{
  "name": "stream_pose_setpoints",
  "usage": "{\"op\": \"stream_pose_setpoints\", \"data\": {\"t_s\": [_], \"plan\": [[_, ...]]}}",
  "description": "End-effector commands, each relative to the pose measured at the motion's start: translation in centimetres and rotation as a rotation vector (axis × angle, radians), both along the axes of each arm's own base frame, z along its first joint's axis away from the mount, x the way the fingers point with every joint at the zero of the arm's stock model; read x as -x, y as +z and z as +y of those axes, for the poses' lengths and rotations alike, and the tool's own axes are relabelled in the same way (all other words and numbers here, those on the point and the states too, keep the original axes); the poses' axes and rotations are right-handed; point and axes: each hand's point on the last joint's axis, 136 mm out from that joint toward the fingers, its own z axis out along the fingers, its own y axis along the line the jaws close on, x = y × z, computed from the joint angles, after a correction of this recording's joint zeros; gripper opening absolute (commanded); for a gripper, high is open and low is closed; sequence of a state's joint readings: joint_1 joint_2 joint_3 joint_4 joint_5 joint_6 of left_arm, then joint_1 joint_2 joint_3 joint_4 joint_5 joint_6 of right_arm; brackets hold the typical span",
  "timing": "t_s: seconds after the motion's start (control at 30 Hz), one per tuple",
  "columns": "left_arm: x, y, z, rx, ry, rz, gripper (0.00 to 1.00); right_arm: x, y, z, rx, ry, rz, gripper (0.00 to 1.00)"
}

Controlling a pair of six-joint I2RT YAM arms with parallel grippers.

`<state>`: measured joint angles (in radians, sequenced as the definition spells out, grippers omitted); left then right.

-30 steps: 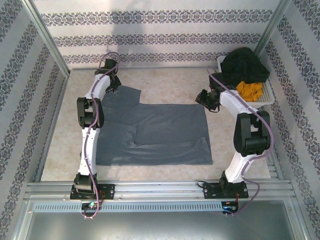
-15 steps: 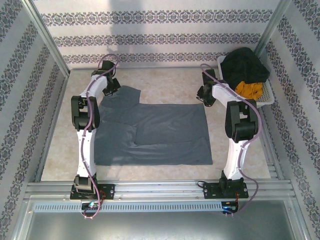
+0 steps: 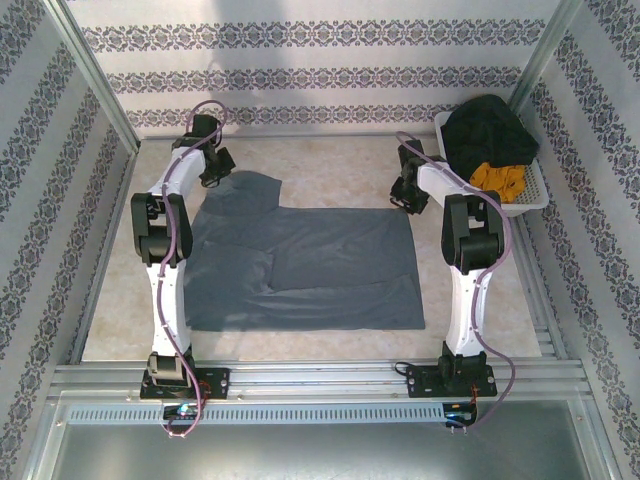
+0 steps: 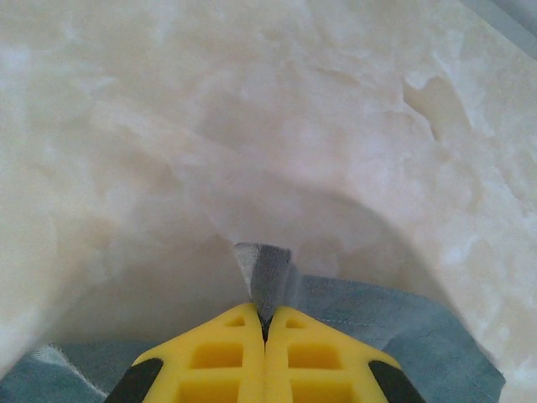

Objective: Fold and stack the t-shirts

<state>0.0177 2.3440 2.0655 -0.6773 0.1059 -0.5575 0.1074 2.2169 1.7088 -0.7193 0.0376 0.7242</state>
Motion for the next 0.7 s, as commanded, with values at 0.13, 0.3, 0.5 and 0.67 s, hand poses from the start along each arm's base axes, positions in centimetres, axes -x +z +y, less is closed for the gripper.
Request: {"op": "stream_pose_setpoints", "data": {"t_s": [0.13, 0.3, 0.5, 0.67], "plan": [[0.2, 2.9, 0.6, 0.016, 0.019, -0.055, 0.00, 0.4, 0.9, -1.1, 0.073, 0.039, 0.004, 0.00], [1.5, 4.5, 1.0, 0.017, 0.029, -0.072, 0.00, -1.5, 4.8, -0.4, 0.071, 0.126, -0.149, 0.00], [5.4, 6.8, 2.0, 0.028, 0.080, -0.103, 0.00, -1.2, 8.0, 0.3, 0.052, 0.185, -0.224, 0.00], [9.2, 9.4, 2.7, 0.042, 0.124, -0.159, 0.00, 1.2, 8.8, 0.6, 0.029, 0.186, -0.229, 0.00]]}}
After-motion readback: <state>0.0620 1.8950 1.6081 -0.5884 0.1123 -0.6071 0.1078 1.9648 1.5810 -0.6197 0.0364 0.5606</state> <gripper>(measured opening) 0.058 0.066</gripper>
